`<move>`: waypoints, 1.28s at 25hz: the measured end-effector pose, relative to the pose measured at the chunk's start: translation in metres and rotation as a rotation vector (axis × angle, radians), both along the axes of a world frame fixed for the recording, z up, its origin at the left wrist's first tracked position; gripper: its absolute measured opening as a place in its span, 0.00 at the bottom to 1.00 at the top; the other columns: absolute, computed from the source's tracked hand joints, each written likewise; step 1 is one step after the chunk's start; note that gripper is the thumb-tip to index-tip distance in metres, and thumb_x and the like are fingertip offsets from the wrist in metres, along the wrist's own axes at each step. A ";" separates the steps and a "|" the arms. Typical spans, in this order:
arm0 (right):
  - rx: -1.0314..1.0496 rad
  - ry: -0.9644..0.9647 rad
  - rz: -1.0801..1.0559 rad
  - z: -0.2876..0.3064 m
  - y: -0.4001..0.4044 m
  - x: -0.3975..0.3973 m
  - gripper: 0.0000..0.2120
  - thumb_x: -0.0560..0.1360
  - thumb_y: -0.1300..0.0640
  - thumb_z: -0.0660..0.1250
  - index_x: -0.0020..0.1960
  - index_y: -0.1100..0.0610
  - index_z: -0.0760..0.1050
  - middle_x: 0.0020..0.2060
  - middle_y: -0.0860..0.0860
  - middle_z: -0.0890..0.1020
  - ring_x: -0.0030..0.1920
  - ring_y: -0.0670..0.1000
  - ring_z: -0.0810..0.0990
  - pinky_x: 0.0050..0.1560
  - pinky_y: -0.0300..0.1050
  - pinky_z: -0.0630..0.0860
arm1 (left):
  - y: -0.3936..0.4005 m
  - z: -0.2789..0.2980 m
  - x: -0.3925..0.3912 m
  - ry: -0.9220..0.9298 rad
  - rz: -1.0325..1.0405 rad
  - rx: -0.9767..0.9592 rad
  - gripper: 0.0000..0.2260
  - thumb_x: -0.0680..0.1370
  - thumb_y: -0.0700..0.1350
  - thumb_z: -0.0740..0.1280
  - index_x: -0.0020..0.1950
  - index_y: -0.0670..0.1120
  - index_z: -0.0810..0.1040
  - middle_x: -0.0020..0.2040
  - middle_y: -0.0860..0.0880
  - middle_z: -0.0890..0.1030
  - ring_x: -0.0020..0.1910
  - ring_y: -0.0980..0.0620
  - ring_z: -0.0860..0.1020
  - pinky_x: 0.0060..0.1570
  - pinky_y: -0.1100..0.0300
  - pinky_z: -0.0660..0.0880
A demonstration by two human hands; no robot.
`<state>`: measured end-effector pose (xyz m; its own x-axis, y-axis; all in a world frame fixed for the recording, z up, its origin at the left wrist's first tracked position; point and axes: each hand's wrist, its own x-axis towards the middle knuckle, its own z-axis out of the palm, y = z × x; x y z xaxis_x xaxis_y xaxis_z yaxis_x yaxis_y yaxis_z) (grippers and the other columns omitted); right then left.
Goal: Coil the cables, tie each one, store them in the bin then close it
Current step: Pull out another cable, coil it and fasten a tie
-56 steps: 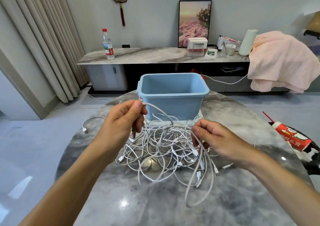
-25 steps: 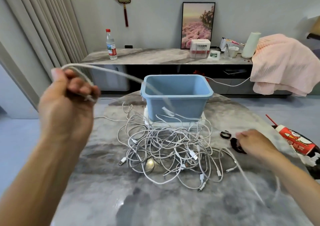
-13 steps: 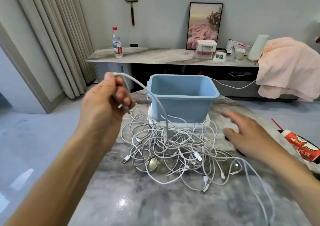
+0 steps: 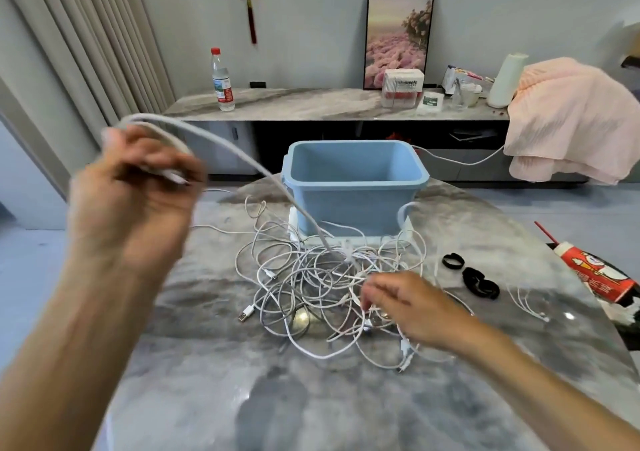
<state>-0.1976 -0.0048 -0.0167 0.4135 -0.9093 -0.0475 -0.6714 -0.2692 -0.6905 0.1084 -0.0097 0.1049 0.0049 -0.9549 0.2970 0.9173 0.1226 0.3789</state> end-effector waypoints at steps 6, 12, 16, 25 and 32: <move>0.203 -0.065 -0.024 0.011 -0.027 -0.066 0.14 0.81 0.51 0.62 0.41 0.52 0.82 0.27 0.55 0.68 0.29 0.47 0.63 0.30 0.38 0.61 | -0.004 -0.009 0.040 0.021 0.138 0.133 0.19 0.84 0.46 0.57 0.36 0.43 0.75 0.27 0.50 0.75 0.28 0.53 0.75 0.42 0.60 0.75; 0.419 0.567 -0.026 0.036 -0.016 -0.079 0.11 0.80 0.57 0.64 0.62 0.56 0.76 0.56 0.52 0.82 0.53 0.49 0.79 0.53 0.40 0.74 | 0.003 -0.012 -0.027 -0.423 0.214 0.328 0.15 0.84 0.50 0.56 0.39 0.48 0.72 0.29 0.55 0.69 0.27 0.58 0.70 0.37 0.64 0.73; 0.046 -0.016 -0.093 0.090 0.019 -0.037 0.42 0.69 0.51 0.71 0.77 0.34 0.54 0.76 0.38 0.62 0.75 0.37 0.59 0.75 0.42 0.58 | 0.020 -0.027 -0.090 -0.835 0.099 0.255 0.12 0.83 0.45 0.58 0.44 0.42 0.76 0.30 0.50 0.73 0.29 0.53 0.73 0.39 0.58 0.71; -0.138 -0.568 -0.095 0.087 0.017 -0.009 0.12 0.76 0.47 0.65 0.41 0.53 0.81 0.26 0.55 0.63 0.27 0.48 0.61 0.26 0.43 0.57 | 0.041 -0.038 -0.128 -0.910 -0.252 0.208 0.12 0.78 0.47 0.60 0.40 0.41 0.75 0.28 0.48 0.66 0.26 0.52 0.65 0.50 0.47 0.66; -0.287 -0.384 -0.243 0.037 0.030 0.048 0.09 0.80 0.54 0.57 0.49 0.49 0.76 0.37 0.44 0.81 0.36 0.45 0.76 0.39 0.47 0.72 | 0.035 -0.053 -0.133 -0.521 -0.128 0.259 0.10 0.78 0.44 0.59 0.51 0.41 0.78 0.36 0.47 0.76 0.37 0.51 0.77 0.49 0.56 0.70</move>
<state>-0.1500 0.0253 0.0207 0.1278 -0.9350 0.3308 -0.4512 -0.3518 -0.8202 -0.0241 0.0251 0.0523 -0.1989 -0.9799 -0.0129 0.6036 -0.1329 0.7862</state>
